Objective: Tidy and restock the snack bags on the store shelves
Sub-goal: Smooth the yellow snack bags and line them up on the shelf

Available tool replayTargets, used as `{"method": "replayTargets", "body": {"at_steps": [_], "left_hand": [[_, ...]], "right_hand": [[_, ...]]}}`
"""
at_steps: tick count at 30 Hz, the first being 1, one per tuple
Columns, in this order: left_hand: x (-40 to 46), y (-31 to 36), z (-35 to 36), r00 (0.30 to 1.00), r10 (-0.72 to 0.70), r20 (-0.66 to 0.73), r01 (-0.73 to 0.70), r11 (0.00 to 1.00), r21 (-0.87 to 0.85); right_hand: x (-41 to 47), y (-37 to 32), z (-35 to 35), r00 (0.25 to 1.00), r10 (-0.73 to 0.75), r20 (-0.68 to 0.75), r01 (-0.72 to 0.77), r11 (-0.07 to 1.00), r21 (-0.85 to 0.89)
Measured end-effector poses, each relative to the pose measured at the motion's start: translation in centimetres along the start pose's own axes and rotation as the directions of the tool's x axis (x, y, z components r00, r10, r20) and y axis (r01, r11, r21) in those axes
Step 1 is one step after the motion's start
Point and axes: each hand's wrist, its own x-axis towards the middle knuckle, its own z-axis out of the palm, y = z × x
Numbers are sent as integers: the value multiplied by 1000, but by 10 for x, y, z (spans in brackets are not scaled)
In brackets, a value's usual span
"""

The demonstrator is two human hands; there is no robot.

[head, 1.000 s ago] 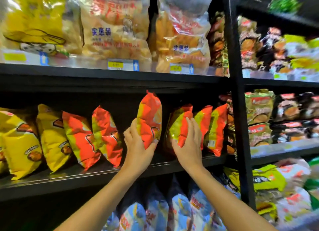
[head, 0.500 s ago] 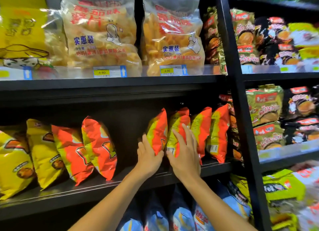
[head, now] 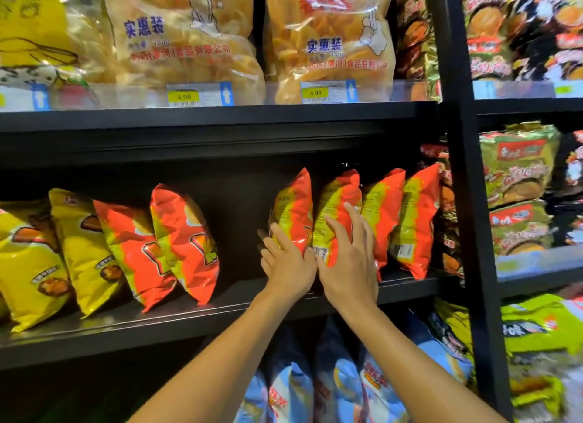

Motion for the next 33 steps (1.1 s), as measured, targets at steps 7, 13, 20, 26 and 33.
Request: {"method": "replayTargets", "body": {"at_steps": [7,13,20,26,33], "left_hand": [[-2,-7,-9,996,84,19,-82,993,-88],[-3,-14,-18,987,124,97,-119,991,-58],[-34,-48,-74,855,518,-34,-517,856,18],[-69,-167,-188,560,827,51,-741,473,477],[-60,-233,-224,697,692,188,-589,405,699]], "right_hand": [[0,-1,-4,1000,-7,9,7,1000,1],[0,-3,-8,999,-22,23,22,999,-24],[-5,-23,-23,987,-94,-133,125,961,247],[-26,-111,-18,870,-484,-95,476,772,421],[-33,-181,68,874,-56,482,-149,914,376]]}}
